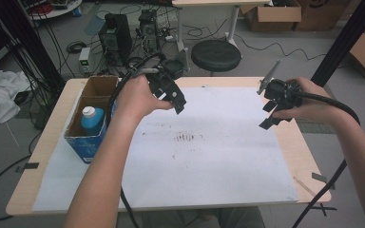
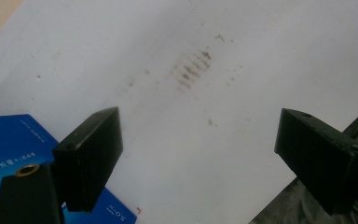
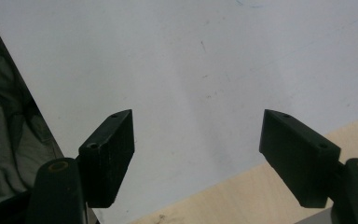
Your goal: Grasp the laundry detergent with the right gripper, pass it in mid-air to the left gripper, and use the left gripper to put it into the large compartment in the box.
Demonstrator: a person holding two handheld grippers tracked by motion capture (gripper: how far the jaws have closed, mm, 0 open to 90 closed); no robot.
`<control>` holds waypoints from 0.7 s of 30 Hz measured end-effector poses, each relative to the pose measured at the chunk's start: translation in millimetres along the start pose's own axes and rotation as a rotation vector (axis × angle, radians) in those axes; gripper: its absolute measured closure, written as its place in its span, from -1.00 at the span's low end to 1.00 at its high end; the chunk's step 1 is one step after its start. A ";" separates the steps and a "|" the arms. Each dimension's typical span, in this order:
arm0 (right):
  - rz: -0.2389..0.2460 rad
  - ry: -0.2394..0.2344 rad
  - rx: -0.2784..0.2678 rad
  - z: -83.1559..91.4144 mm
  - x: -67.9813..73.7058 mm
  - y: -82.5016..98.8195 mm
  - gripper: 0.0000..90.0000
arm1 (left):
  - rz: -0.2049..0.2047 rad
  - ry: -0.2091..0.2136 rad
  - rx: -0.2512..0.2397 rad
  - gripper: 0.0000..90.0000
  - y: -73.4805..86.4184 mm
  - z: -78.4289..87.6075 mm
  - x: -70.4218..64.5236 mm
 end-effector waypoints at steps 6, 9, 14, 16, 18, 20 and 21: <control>0.003 -0.002 0.001 -1.3 -0.3 0.2 -0.40 | 0.002 -0.003 0.005 -0.65 1.1 -0.6 0.6; 0.001 -0.003 0.003 -1.8 0.1 0.3 -0.40 | 0.004 -0.001 0.004 -0.65 1.1 -0.5 0.6; 0.000 -0.003 0.001 -1.8 0.7 0.0 -0.41 | 0.007 -0.001 0.003 -0.65 1.4 -0.6 0.9; 0.001 -0.002 0.004 -1.5 1.1 0.2 -0.40 | 0.006 0.000 0.000 -0.65 1.4 -0.6 0.7; 0.000 -0.002 0.003 -1.5 1.4 0.2 -0.41 | 0.006 -0.001 -0.001 -0.65 1.4 -0.6 0.7; 0.001 -0.004 0.002 -1.5 1.6 0.2 -0.41 | 0.004 0.000 0.002 -0.65 2.0 -0.7 0.7; 0.001 -0.005 0.002 -1.5 1.5 0.2 -0.41 | 0.004 0.000 0.002 -0.65 2.0 -0.7 0.7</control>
Point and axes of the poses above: each handheld gripper's, and its own axes: z roughly backward along the jaws, y roughly out of its underside, x roughly to its left, the point moved 10 cm from there along -z, roughly forward along the jaws, and after that the axes turned 11 degrees about -x, right-handed, at the moved point
